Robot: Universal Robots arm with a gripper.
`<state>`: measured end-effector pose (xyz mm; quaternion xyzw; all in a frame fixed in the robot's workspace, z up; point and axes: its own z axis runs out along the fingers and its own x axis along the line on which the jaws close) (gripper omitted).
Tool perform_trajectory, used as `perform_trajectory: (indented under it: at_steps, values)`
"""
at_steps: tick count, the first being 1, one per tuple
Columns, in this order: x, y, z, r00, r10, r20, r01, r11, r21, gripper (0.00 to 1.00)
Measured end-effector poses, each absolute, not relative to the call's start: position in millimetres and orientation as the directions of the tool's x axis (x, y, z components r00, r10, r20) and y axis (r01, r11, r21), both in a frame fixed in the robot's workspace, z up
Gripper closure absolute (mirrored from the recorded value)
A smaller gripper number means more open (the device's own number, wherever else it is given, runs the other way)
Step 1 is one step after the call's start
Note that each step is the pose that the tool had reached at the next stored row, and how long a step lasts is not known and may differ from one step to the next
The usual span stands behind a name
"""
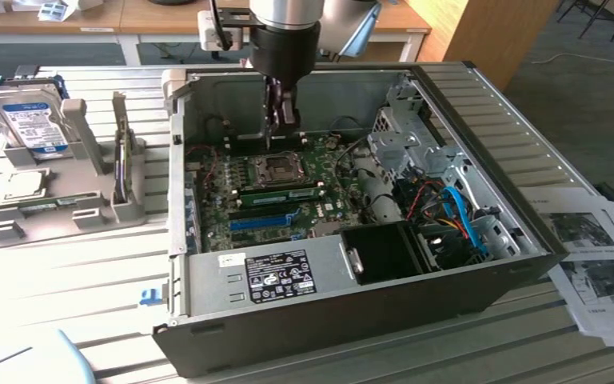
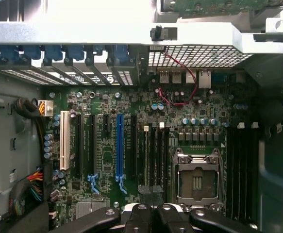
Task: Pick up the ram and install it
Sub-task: 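Press down the ram until it locks into place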
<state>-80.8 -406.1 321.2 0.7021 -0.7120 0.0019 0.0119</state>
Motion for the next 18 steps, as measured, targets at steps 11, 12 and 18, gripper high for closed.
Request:
perform_trajectory:
  at_steps: [11,12,18]
  values:
    - [-73.3,-406.1,321.2,-0.014,-1.000,0.020,-1.000,0.014,0.014,0.91]
    - [-73.2,-406.1,321.2,-0.014,-1.000,0.020,-1.000,0.014,0.014,0.91]
    - [-73.2,-406.1,321.2,-0.014,-1.000,0.020,-1.000,0.014,0.014,0.91]
